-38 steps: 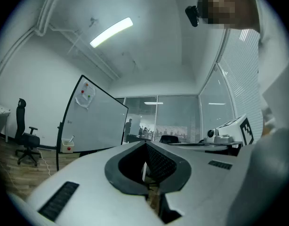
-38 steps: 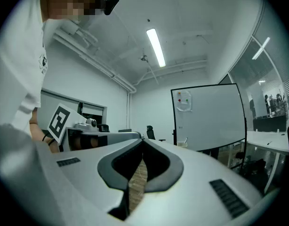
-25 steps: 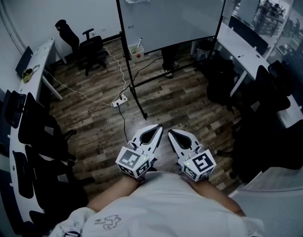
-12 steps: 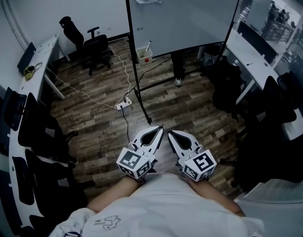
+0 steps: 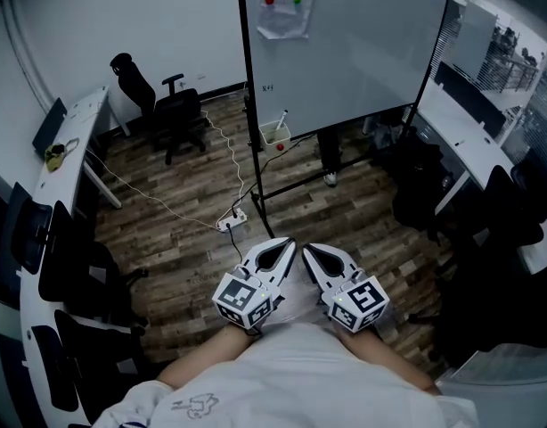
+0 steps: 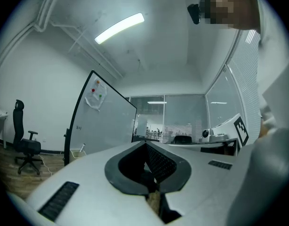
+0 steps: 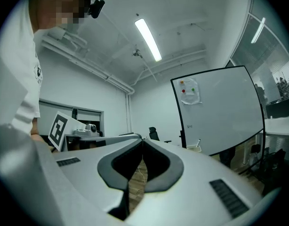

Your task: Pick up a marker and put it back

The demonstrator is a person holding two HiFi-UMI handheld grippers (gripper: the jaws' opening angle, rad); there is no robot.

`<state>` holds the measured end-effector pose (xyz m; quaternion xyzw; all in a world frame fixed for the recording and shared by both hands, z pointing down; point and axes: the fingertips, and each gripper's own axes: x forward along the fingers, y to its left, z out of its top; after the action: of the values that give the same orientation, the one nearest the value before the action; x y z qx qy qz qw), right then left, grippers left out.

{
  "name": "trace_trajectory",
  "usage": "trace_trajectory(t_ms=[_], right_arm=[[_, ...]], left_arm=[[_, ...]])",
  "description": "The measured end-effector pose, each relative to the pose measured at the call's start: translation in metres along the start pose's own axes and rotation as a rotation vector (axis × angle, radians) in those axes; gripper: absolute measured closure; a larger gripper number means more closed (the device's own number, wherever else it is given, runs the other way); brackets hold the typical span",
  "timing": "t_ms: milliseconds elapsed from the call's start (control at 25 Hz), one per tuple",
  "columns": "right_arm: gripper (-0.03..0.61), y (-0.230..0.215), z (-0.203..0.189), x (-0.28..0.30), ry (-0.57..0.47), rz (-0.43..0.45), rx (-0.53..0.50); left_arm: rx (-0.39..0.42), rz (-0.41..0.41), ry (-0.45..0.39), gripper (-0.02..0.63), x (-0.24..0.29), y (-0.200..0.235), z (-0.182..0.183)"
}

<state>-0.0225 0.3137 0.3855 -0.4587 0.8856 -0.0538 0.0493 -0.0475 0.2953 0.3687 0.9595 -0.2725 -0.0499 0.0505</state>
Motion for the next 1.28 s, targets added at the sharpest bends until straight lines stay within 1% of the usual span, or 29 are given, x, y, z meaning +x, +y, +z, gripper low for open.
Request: trace_trajectory(t_ms=[160,360,520,600,720,1040,1280], right_arm=[[0.568,0.004,0.0,0.032,-0.005,0.005,0.009],[0.566,0.005,-0.012,0.057,0.018,0.022,0.044],[0.566,0.006,-0.02,0.062,0.02,0.021,0.066],[0.568,0.005,-0.018,0.064,-0.004,0.018,0.059],[0.568,-0.003,-0.013,0.068,-0.028,0.011,0.055],[0.566,-0.009,-0.018,0.091,-0.004,0.057,0.08],[0.566,-0.034,-0.014,0.107,-0.005,0.082,0.078]], left_arm=[[-0.001,0.012,0.005,0.609,-0.006,0.032,0.006],[-0.025,0.038,0.021,0.609,-0.015,0.062,-0.003],[-0.051,0.035,0.037,0.609,-0.023,0.066,-0.011],[-0.069,0.03,0.038,0.609,-0.025,0.068,-0.013],[-0.073,0.063,0.028,0.609,-0.03,0.077,-0.012],[-0.055,0.131,0.029,0.609,-0.032,0.099,-0.011],[-0.053,0.164,0.03,0.609,-0.01,0.117,-0.011]])
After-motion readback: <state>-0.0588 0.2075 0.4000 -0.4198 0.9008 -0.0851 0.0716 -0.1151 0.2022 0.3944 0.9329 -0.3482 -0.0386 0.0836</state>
